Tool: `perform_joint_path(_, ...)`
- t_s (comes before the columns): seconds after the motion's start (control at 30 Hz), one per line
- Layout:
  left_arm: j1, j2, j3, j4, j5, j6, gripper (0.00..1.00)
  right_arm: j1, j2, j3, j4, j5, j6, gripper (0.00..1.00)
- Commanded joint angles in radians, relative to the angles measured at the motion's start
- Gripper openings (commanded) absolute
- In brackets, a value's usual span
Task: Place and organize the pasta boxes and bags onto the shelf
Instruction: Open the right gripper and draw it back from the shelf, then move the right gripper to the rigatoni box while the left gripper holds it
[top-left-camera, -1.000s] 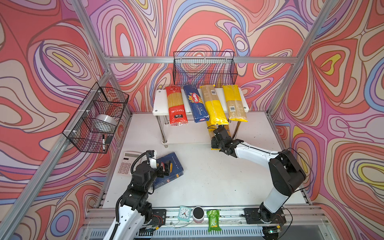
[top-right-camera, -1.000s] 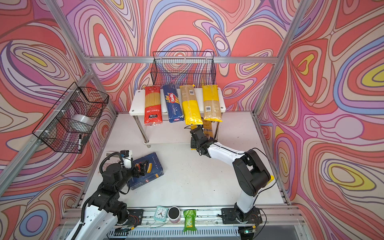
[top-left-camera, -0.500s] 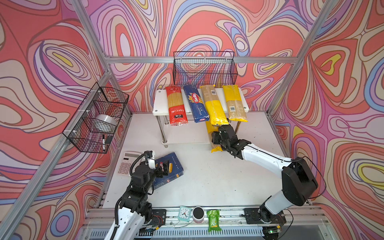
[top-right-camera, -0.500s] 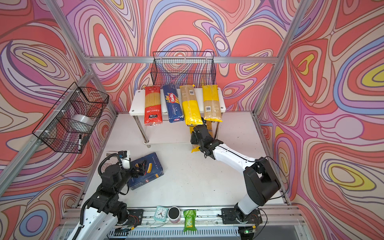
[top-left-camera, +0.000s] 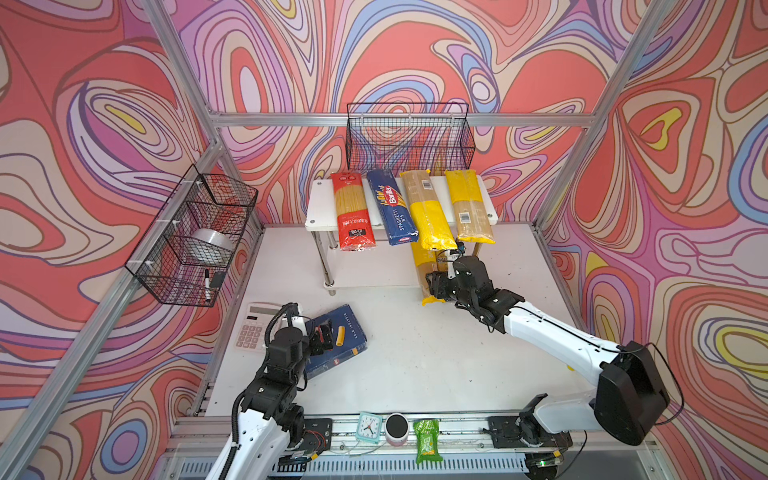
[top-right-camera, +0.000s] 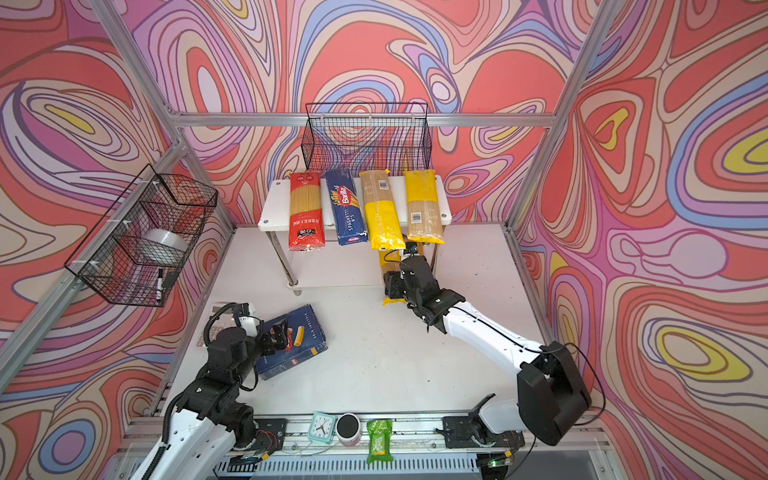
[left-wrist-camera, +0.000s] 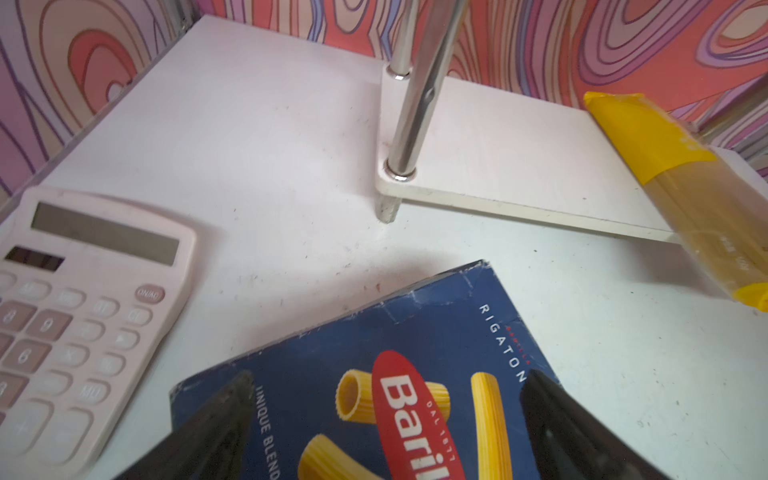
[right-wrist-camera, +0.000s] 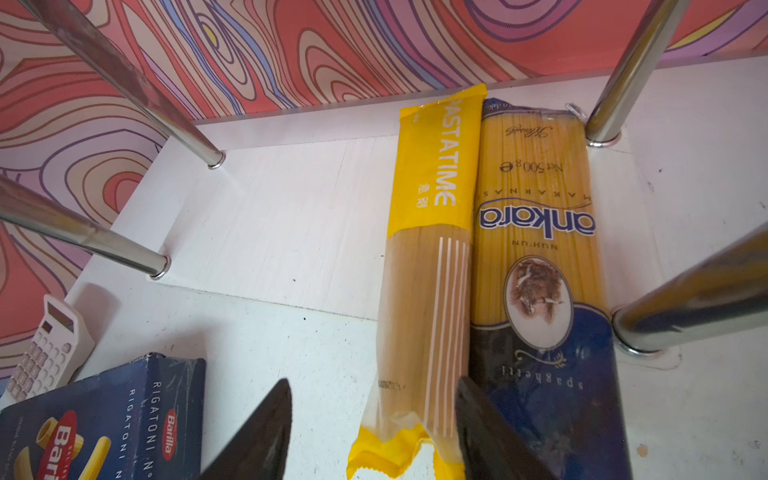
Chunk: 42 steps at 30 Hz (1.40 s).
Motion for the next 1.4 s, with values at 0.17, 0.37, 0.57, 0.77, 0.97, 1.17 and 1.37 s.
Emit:
perform_joint_path(0.17,0.007,0.016,0.14,-0.33,-0.191,-0.234,1.0,-0.003,0.044,-0.056,0.022,-0.17,-0.003,0.65)
perform_joint_path(0.37,0.009,-0.01,0.189,-0.432,-0.268,-0.295,1.0,0.012,0.017,-0.148,0.166,-0.35,-0.012,0.63)
perform_joint_path(0.57,0.013,-0.024,0.186,-0.447,-0.236,-0.347,1.0,0.018,-0.034,-0.217,0.253,-0.468,-0.023,0.61)
perform_joint_path(0.77,0.025,-0.043,0.15,-0.416,-0.182,-0.384,1.0,0.08,0.001,-0.238,0.354,-0.492,0.013,0.6)
perform_joint_path(0.97,0.037,-0.023,0.128,-0.398,-0.167,-0.398,1.0,0.2,0.144,-0.198,0.452,-0.495,0.035,0.6)
perform_joint_path(1.17,0.057,-0.003,0.112,-0.351,-0.137,-0.373,1.0,0.263,0.271,-0.143,0.532,-0.51,0.074,0.6)
perform_joint_path(1.37,0.122,0.076,0.075,-0.243,-0.038,-0.349,1.0,0.282,0.339,-0.072,0.489,-0.452,0.072,0.61)
